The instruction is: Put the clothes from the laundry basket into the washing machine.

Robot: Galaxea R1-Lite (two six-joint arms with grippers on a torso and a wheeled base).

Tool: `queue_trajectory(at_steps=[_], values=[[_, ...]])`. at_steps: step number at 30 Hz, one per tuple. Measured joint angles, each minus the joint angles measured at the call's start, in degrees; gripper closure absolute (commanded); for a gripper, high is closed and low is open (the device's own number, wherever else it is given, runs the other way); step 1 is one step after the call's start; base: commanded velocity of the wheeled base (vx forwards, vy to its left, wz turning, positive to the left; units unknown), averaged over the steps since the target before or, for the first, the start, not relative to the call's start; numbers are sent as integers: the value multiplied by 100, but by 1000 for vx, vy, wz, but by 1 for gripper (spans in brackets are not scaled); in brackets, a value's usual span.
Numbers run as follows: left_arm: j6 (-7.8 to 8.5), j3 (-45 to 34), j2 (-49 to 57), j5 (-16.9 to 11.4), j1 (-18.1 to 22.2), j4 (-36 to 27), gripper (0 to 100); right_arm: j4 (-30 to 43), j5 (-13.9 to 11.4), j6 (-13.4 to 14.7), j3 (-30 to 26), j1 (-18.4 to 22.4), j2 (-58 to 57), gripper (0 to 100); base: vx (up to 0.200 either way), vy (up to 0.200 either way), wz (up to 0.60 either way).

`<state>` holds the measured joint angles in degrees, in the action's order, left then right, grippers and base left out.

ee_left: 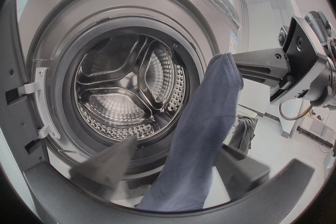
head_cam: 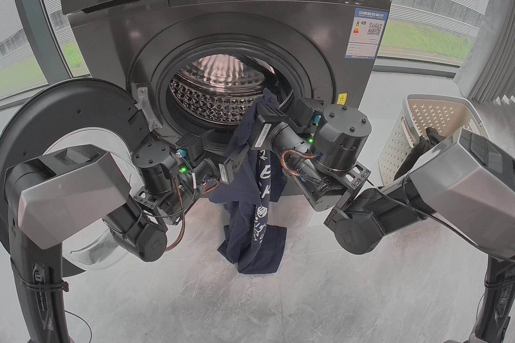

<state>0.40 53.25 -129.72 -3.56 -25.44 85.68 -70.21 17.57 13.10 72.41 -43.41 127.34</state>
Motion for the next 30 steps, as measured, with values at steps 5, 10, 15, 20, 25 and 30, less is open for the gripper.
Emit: queue_trajectory(at_steps=[5, 10, 15, 20, 25, 30], values=[[4, 11, -16, -7, -16, 18, 100, -16, 0, 0, -4, 4, 0, 100, 0, 0, 0], [-11, 6, 10, -40, -30, 54, 100, -46, 0, 6, -22, 2, 5, 100, 0, 0, 0], [-27, -88, 102, -89, -22, 178, 100, -90, 0, 6, -63, 2, 6, 100, 0, 0, 0], [-27, -730, 447, -213, -33, 271, 100, -150, -6, 2, -246, -30, 6, 100, 0, 0, 0], [-27, -1753, 926, -511, -30, 312, 100, -180, -30, 2, -549, -96, -11, 100, 0, 0, 0], [-22, -2831, 1588, -1005, 124, 328, 100, -263, -118, 0, -1200, -215, -143, 100, 0, 0, 0]])
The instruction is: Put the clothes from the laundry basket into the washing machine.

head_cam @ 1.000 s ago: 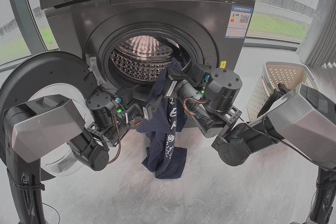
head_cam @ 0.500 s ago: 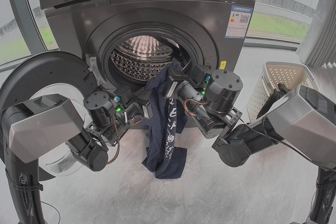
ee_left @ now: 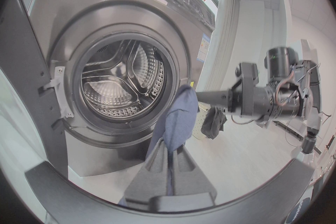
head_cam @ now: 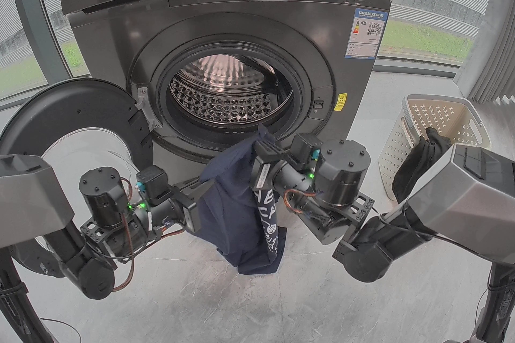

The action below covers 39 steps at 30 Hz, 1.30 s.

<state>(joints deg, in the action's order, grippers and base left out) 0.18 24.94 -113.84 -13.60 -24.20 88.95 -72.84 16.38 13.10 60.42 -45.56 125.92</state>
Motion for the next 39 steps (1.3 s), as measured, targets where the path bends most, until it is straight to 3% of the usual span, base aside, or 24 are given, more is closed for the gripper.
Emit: queue_trajectory(at_steps=[1, 2, 7, 19, 30, 39], values=[[-2, -69, 68, -38, 26, 0, 100, -18, -18, 0, -88, -13, -17, 100, 0, 0, 0], [-9, -163, 182, -104, 69, 0, 100, -57, -57, 0, -234, -37, -52, 0, 0, 0, 0], [-141, -173, 621, -290, 235, 5, 100, -234, -213, -5, -763, -179, -216, 0, 0, 0, 0], [-278, 427, 1017, -278, 510, 0, 100, -267, -453, -104, -2159, -304, -579, 0, 0, 0, 0], [-397, 752, 1248, -260, 535, -2, 100, -730, -599, -452, -2275, 166, -23, 0, 0, 0, 0], [-707, 984, 1549, -249, 513, 0, 100, -766, -624, -490, -1746, 291, 774, 0, 0, 0, 0]])
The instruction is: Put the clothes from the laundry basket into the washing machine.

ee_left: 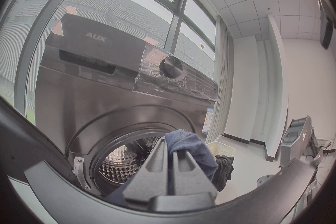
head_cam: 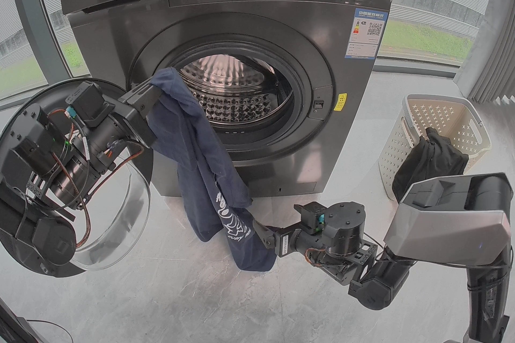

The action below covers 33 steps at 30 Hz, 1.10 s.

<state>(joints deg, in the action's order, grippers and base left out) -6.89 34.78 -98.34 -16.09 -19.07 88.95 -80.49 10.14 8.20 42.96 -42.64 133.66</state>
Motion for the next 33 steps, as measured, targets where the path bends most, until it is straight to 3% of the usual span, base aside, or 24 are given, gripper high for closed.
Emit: queue_trajectory(at_steps=[11, 22, 33], values=[[-80, 80, 145, 0, -30, -5, 100, 161, -5, -169, 1046, 45, 788, 0, 0, 0, 0], [-137, 5, 154, -7, -69, -5, 100, 857, -2, -222, 3049, 227, 1549, 0, 0, 0, 0], [-143, -24, 129, -9, -119, -5, 100, 928, 52, -284, 3474, -104, 1943, 0, 0, 0, 0]])
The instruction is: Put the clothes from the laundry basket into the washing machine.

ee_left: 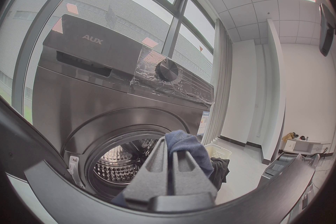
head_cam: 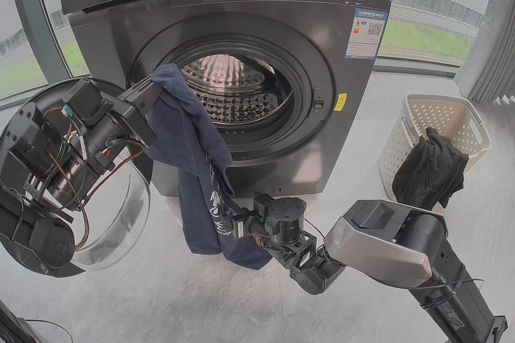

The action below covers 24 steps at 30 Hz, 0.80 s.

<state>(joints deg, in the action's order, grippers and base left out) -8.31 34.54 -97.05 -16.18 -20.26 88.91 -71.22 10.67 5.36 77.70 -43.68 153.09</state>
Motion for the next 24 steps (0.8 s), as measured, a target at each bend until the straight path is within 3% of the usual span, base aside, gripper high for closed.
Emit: queue_trajectory(at_steps=[19, 20, 24], values=[[6, -52, 17, -16, -63, 2, 100, 61, 60, 32, 1039, 187, 380, 0, 0, 0, 0], [6, -56, 17, -16, -71, 2, 100, 46, 60, 33, 1085, 193, 402, 100, 0, 0, 0], [16, -67, 6, -18, -85, -1, 100, -13, 57, 35, 1207, 212, 460, 100, 0, 0, 0]])
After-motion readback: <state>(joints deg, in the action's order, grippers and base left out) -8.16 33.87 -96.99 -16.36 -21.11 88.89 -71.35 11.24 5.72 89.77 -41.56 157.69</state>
